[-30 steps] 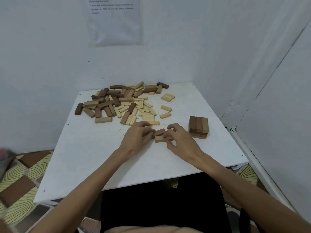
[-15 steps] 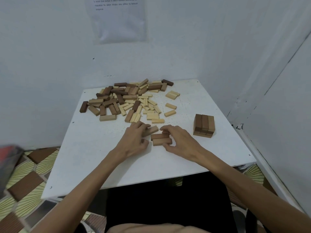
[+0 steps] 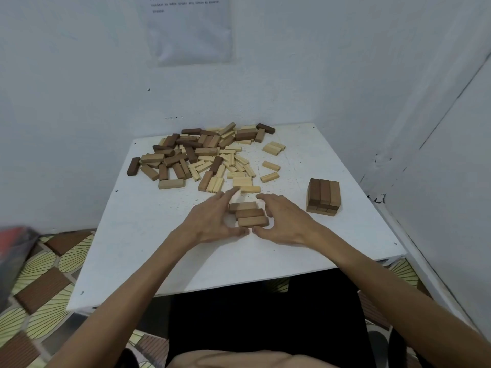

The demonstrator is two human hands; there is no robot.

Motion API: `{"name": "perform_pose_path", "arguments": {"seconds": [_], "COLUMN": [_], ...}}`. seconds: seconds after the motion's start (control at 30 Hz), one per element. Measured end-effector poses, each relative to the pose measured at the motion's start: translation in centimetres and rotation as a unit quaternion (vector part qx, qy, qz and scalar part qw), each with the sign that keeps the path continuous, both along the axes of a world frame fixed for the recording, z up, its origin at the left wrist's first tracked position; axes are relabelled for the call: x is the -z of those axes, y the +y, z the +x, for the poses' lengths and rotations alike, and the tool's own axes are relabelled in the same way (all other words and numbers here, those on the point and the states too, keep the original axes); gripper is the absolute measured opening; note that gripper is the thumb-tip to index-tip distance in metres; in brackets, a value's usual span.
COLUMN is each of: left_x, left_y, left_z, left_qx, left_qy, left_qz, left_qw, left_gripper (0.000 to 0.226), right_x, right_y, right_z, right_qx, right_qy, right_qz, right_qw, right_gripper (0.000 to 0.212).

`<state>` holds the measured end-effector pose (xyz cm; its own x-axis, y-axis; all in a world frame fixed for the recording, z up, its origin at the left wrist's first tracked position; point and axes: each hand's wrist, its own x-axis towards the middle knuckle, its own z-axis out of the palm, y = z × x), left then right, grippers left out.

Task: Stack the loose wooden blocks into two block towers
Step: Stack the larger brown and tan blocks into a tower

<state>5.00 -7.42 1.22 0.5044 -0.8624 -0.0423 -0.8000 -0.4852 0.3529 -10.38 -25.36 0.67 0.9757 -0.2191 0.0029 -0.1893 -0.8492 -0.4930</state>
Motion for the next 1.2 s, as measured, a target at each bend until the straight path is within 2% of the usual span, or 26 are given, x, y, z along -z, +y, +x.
{"name": "perform_pose_path", "arguments": {"seconds": [0.07,0.23,0.33,0.73,0.83,0.93,1.0,1.07,1.2], "left_x": [-0.5,-1.5,-1.9,-2.7,-2.5,-2.0,-1.7,-1.2,-0.5], "left_y": [-0.3,-0.9,-1.0,-1.8,-1.6,-1.2,-0.9,-0.5,0.0], "left_z": [-0.1,0.1,0.3,0.8,0.9,0.9,0.8,0.9,1.3], "left_qx": [-0.011,0.022,0.042,0.055,0.050,0.031,0.022,0.025,0.055], "left_qy": [0.008,0.034,0.066,0.077,0.084,0.094,0.064,0.043,0.047], "left_qz": [0.037,0.070,0.079,0.128,0.104,0.062,0.036,0.004,-0.050], "left_qw": [0.999,0.997,0.994,0.987,0.990,0.993,0.997,0.999,0.996], "left_gripper": [0.106,0.066,0.055,0.045,0.055,0.078,0.087,0.082,0.060], "right_x": [-0.7,-2.1,-2.1,-2.2,-2.3,-2.2,-2.3,-2.5,-2.7], "right_y": [-0.4,-1.7,-2.2,-3.0,-2.8,-2.8,-2.7,-2.6,-2.3], "right_z": [0.7,2.8,3.4,5.0,5.0,4.9,4.9,4.9,4.8], "right_qx": [-0.017,-0.041,-0.050,-0.050,-0.048,-0.043,-0.044,-0.046,-0.046], "right_qy": [0.051,0.132,0.155,0.202,0.201,0.197,0.195,0.194,0.195], "right_qz": [-0.010,0.008,0.011,-0.003,0.002,0.009,0.011,0.010,0.009], "right_qw": [0.998,0.990,0.987,0.978,0.978,0.979,0.980,0.980,0.980], "right_gripper": [0.078,0.078,0.080,0.080,0.079,0.079,0.078,0.077,0.078]}}
